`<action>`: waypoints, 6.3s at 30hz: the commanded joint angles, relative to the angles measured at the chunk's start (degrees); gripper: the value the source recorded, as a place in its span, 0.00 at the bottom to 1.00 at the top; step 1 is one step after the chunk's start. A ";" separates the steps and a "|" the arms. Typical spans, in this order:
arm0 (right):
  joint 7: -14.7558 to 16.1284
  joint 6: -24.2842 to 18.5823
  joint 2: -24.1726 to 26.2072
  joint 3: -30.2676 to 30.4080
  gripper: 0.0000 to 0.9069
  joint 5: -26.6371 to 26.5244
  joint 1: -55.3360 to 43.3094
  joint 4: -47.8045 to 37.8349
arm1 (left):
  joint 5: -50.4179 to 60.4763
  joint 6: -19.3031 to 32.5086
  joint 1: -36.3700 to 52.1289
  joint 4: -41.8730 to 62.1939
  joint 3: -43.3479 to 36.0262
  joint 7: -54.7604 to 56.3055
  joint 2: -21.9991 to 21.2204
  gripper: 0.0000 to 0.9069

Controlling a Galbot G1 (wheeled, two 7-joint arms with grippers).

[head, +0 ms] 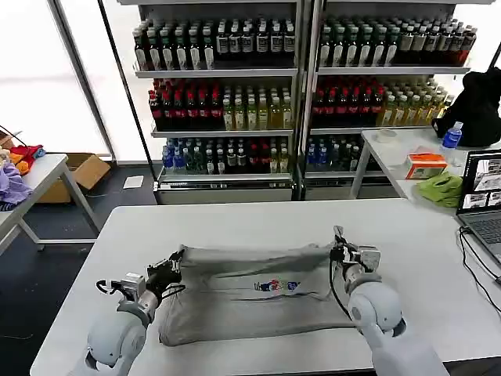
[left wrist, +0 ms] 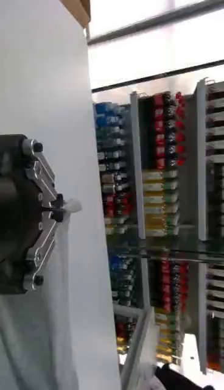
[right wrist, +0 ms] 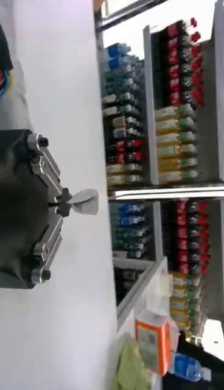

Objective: Fold and organize the clothes.

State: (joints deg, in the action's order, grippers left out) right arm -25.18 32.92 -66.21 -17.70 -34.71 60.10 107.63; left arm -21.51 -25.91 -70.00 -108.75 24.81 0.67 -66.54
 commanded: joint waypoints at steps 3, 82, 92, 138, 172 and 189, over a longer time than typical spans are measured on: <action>0.00 -1.11 0.60 -2.84 0.00 1.60 12.52 5.73 | 1.87 0.25 -6.35 -4.40 0.39 -0.44 -0.12 0.00; 2.05 -7.95 3.37 -9.84 1.00 7.76 16.91 18.45 | 6.66 -2.75 -13.54 -6.34 4.78 2.61 -15.28 1.00; 2.03 -7.86 3.37 -9.67 1.00 7.87 17.40 19.35 | 6.64 -2.04 -12.93 -3.35 4.81 1.65 -15.70 0.29; 1.60 -7.15 3.43 -5.95 1.00 6.63 10.34 16.50 | 2.19 4.85 -14.42 6.86 42.35 -3.33 19.78 0.00; 1.13 -7.07 -1.02 -9.04 1.00 11.92 18.83 21.19 | 1.93 -6.21 -8.26 -10.30 -1.95 5.49 -5.61 0.00; 1.09 -6.93 -2.64 -7.13 1.00 13.16 18.16 20.92 | 2.52 -6.13 -5.77 -7.45 -1.93 4.60 -6.21 0.00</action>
State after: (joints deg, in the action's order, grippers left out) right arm -24.05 26.00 -68.06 -25.55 -22.41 78.00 128.47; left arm -18.93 -31.71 -76.77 -116.46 24.42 5.37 -72.15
